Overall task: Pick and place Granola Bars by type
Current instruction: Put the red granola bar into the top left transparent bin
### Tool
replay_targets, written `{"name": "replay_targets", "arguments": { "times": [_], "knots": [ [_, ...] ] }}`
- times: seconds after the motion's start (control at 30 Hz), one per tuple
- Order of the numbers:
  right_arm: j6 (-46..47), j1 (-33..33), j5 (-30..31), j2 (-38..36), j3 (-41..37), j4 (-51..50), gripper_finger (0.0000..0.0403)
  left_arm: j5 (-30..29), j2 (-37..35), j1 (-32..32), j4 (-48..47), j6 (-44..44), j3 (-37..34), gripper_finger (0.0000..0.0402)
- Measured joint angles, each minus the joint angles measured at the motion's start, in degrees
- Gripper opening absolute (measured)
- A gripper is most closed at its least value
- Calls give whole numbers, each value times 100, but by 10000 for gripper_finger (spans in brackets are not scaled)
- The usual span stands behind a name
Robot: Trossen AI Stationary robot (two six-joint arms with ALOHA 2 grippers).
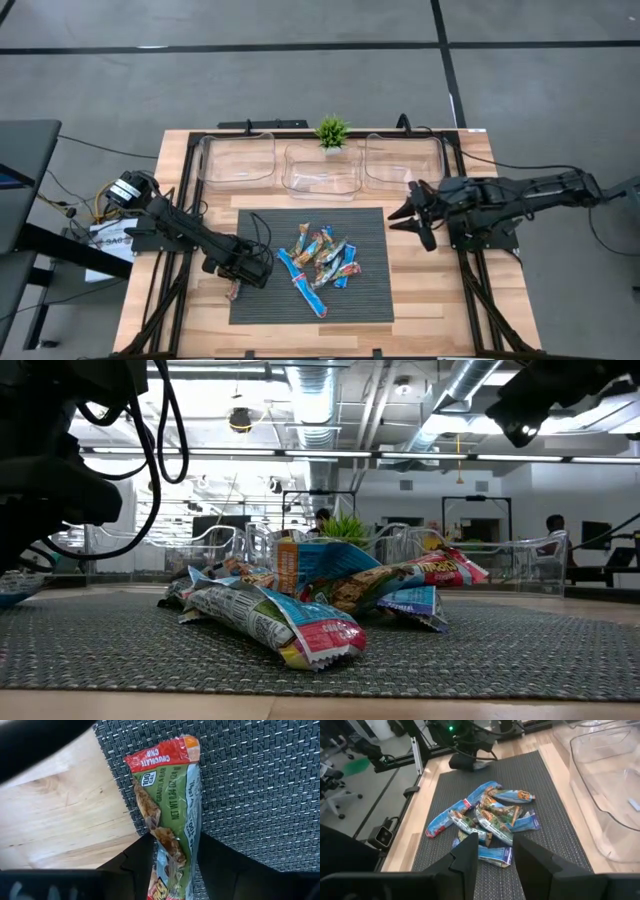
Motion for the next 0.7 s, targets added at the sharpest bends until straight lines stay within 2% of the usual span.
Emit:
{"name": "replay_targets", "arguments": {
  "times": [0.27,0.47,0.57,0.7],
  "knots": [
    [3,-2,2,-15,0,24,113,-51,-2,-2,-72,-55,70,62],
    [5,-4,16,-14,0,183,113,-513,-4,86,-576,-16,576,25],
    [6,-55,22,-14,-1,282,113,-957,-19,306,-1104,157,1041,29],
    [10,-171,24,-14,-2,276,113,-2183,-230,756,-1876,583,1808,42]
  ]
}}
